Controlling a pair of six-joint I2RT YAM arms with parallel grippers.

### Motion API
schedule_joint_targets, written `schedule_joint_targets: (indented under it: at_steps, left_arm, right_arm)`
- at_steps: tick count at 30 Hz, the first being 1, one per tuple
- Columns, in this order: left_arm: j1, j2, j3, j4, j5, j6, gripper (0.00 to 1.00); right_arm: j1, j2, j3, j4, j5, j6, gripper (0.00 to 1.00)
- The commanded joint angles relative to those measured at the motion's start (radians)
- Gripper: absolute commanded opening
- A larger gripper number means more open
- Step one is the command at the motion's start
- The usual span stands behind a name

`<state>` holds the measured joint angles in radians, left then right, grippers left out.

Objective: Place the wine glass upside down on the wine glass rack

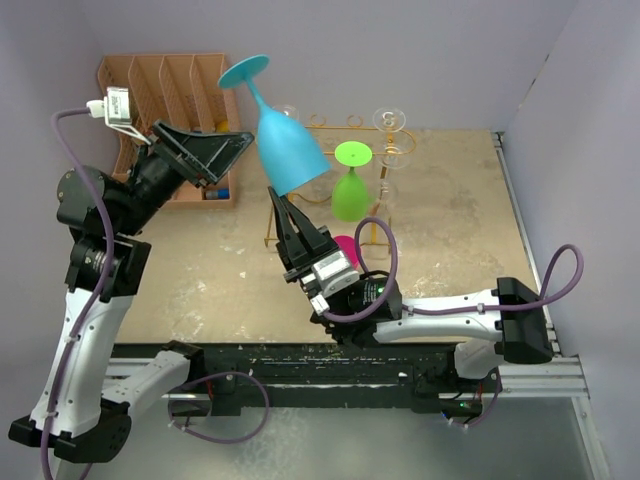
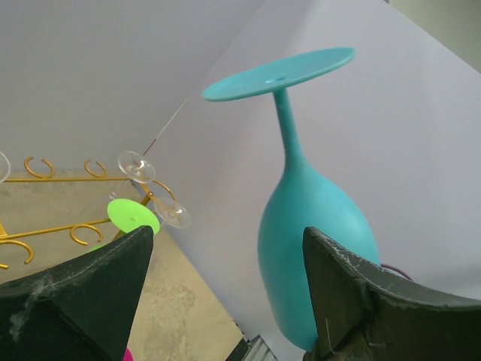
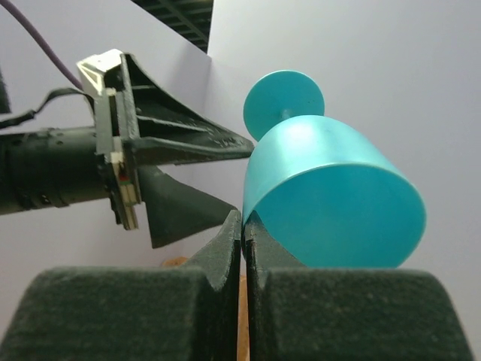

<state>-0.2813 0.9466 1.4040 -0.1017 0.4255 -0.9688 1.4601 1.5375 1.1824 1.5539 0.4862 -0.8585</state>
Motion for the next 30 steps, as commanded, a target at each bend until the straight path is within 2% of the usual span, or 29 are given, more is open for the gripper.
schedule_joint_targets:
  at_steps: [1, 8, 14, 16, 18, 23, 26, 29, 30]
  left_arm:
    - [0.008, -0.022, 0.057, 0.056, 0.018, -0.020, 0.83]
    - [0.025, 0.007, 0.069, 0.095, 0.015, -0.068, 0.79]
    - [0.027, 0.036, 0.078, 0.086, 0.021, -0.048, 0.78]
    - [0.027, 0.045, 0.079, 0.104, 0.028, -0.049, 0.75]
    - [0.027, 0.053, 0.082, 0.111, 0.032, -0.051, 0.67]
    - [0.027, 0.063, 0.080, 0.131, 0.044, -0.014, 0.29]
    - [0.027, 0.064, 0.079, 0.144, 0.044, 0.007, 0.12]
    - [0.027, 0.065, 0.081, 0.154, 0.048, 0.026, 0.00]
    - [0.027, 0.066, 0.081, 0.156, 0.050, 0.032, 0.00]
  right_arm:
    - [-0.001, -0.023, 0.026, 0.226, 0.029, -0.084, 0.00]
    - [0.014, 0.021, 0.046, 0.192, 0.016, -0.090, 0.00]
    - [0.032, 0.070, 0.085, 0.180, -0.007, -0.110, 0.00]
    - [0.033, 0.088, 0.092, 0.180, -0.011, -0.109, 0.00]
    - [0.034, 0.103, 0.103, 0.173, -0.014, -0.109, 0.00]
    - [0.036, 0.131, 0.108, 0.171, -0.020, -0.109, 0.00]
    - [0.035, 0.144, 0.100, 0.182, -0.016, -0.095, 0.00]
    - [0.035, 0.151, 0.078, 0.176, -0.020, -0.063, 0.00]
    - [0.035, 0.153, 0.071, 0.175, -0.020, -0.052, 0.00]
